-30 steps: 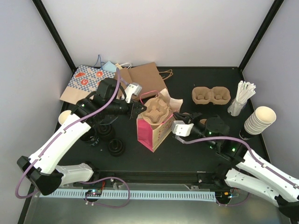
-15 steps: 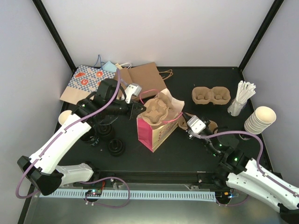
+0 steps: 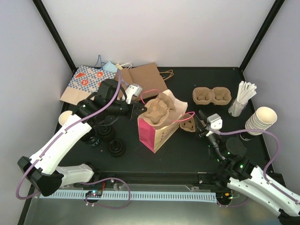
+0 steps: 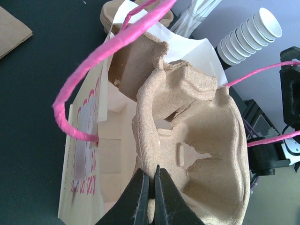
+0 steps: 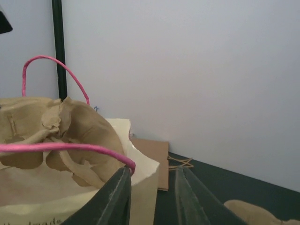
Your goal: Pack the takeout coffee
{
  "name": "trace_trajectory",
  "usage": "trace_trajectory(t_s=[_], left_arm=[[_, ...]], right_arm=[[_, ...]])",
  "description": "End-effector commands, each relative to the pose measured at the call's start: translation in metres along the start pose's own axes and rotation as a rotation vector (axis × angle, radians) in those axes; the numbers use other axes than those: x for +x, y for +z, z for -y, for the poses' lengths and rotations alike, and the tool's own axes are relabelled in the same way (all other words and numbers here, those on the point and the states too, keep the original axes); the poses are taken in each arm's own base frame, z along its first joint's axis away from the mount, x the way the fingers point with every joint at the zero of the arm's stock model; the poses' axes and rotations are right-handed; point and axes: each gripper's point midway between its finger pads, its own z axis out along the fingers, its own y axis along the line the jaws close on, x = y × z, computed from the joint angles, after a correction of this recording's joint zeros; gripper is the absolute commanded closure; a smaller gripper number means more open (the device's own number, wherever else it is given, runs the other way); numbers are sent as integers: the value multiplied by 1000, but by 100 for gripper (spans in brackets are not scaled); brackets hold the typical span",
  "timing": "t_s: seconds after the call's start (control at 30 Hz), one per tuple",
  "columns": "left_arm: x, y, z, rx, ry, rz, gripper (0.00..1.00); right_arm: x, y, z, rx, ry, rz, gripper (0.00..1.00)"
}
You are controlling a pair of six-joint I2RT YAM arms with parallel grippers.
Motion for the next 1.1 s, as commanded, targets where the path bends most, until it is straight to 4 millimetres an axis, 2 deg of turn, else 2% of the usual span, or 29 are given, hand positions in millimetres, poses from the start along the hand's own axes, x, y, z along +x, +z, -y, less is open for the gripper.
trace_trajectory(t_s=[0.0, 0.13, 0.23, 0.3, 0.43, 0.5, 0.67, 0.8, 0.97, 1.07], left_arm=[[-2, 2, 1, 21, 7, 3, 98], [-2, 3, 4, 39, 4, -5, 98], [-2, 4, 5, 49, 0, -10, 98], [-1, 5, 5, 52, -2, -15, 98], [-1, 5, 5, 52, 0, -15, 98], [0, 5, 5, 54, 4, -17, 98], [1, 5, 5, 52, 26, -22, 98], [2, 5, 2, 39, 30, -30, 98], [2, 3, 2, 31, 36, -35, 98], [2, 0, 3, 25, 38, -39, 98]], right_arm=[[-6, -8, 11, 33, 69, -1, 62], [-10, -15, -10, -108, -24, -21, 39], [-16, -22, -31, -252, -97, -35, 28], [-24, -25, -31, -266, -88, -37, 26], [-53, -18, -13, -173, 77, -93, 23], [-66, -12, -16, -190, 98, -181, 23], [-83, 10, -21, -162, 94, -501, 18], [-86, 31, -35, -169, 53, -716, 17], [-82, 52, -67, -295, 113, -816, 12], [-73, 66, -76, -340, 175, -879, 12]])
